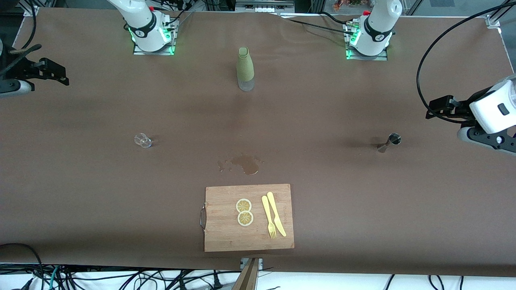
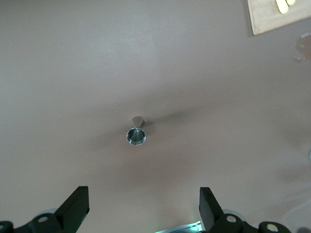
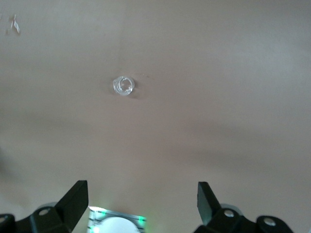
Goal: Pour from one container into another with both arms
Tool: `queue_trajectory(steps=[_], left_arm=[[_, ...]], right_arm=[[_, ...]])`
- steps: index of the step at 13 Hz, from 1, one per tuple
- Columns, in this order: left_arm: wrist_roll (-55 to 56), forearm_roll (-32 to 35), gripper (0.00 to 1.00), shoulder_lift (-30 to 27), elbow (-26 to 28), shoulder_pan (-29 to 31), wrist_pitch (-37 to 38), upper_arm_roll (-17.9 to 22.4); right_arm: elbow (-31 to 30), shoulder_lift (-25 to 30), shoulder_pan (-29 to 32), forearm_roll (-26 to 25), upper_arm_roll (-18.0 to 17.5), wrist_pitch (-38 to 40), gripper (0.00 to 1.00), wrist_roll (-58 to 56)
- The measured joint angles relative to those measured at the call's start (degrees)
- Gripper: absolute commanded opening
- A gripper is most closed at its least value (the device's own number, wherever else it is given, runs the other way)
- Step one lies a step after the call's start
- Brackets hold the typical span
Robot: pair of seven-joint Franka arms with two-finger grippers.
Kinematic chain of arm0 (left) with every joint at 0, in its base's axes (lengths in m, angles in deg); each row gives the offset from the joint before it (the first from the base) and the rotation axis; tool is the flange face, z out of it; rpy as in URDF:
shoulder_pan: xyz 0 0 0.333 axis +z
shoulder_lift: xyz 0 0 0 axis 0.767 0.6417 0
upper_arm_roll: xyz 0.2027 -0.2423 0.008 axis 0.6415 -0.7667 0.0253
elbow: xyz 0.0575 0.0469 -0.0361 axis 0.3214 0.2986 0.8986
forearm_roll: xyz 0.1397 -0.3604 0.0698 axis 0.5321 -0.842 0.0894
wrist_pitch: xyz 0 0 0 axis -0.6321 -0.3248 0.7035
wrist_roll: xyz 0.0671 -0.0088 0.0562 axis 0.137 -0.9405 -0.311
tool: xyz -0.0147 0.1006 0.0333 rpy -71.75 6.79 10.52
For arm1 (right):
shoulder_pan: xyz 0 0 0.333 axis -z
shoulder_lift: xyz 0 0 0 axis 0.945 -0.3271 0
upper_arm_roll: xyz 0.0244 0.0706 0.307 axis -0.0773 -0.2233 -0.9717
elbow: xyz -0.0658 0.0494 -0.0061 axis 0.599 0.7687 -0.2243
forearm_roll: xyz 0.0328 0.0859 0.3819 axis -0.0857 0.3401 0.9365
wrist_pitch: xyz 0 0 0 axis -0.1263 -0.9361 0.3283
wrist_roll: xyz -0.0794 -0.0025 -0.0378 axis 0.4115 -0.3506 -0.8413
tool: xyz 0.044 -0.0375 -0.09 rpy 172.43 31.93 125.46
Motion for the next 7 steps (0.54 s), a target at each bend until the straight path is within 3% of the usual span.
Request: queue_trajectory(steps=[7], left_arm=[[7.7, 0.0, 1.0, -1.6, 0.9, 1.6, -0.2, -1.8]], right_arm=[[1.6, -0.8, 0.0, 0.5, -1.0, 0.4, 1.0, 4.0]])
